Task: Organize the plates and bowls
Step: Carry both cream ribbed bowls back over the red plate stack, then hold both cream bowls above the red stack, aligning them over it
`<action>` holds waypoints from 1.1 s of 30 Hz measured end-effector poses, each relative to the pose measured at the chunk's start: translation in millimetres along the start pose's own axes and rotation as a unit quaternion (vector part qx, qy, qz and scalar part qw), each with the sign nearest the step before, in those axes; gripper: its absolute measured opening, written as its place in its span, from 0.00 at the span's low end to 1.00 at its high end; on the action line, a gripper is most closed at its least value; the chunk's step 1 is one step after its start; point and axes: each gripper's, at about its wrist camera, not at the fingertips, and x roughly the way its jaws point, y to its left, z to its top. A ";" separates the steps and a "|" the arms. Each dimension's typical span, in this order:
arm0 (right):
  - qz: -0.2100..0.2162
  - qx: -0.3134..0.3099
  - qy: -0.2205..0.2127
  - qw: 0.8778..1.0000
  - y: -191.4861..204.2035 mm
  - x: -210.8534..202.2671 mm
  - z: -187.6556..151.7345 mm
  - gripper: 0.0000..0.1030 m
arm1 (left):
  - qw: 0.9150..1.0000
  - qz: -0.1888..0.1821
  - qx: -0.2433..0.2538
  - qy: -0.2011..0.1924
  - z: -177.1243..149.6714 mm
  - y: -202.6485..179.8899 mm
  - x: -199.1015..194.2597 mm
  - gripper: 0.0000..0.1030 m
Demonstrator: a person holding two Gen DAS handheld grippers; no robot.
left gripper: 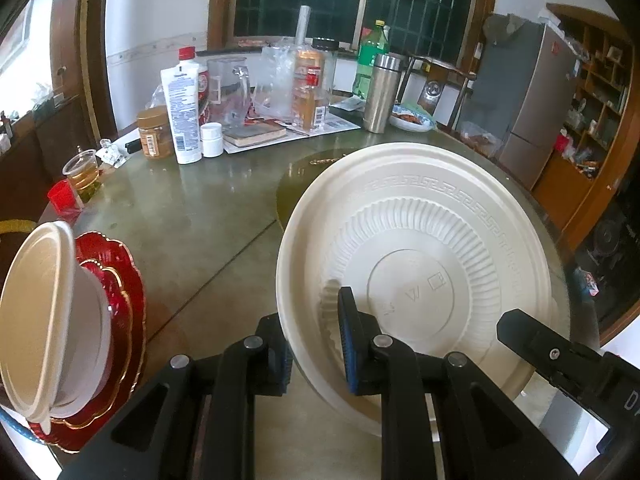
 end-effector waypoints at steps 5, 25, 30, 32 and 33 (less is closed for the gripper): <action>0.005 -0.016 -0.007 1.000 11.2 -7.7 -6.8 0.12 | 1.000 0.000 -0.005 -0.014 -3.3 7.6 -12.8 0.19; 0.053 -0.076 -0.001 0.996 68.1 -3.8 -11.3 0.12 | 0.998 0.025 -0.045 -0.047 -1.0 55.7 -49.2 0.20; 0.070 -0.093 0.006 0.993 86.4 2.4 -12.8 0.12 | 0.996 0.040 -0.059 -0.056 0.7 70.5 -58.8 0.20; 0.078 -0.101 0.009 0.992 95.3 5.0 -14.4 0.12 | 0.995 0.048 -0.065 -0.061 1.1 77.6 -63.6 0.20; 0.081 -0.104 0.011 0.991 99.7 6.0 -15.5 0.12 | 0.994 0.052 -0.068 -0.063 0.9 80.6 -65.9 0.20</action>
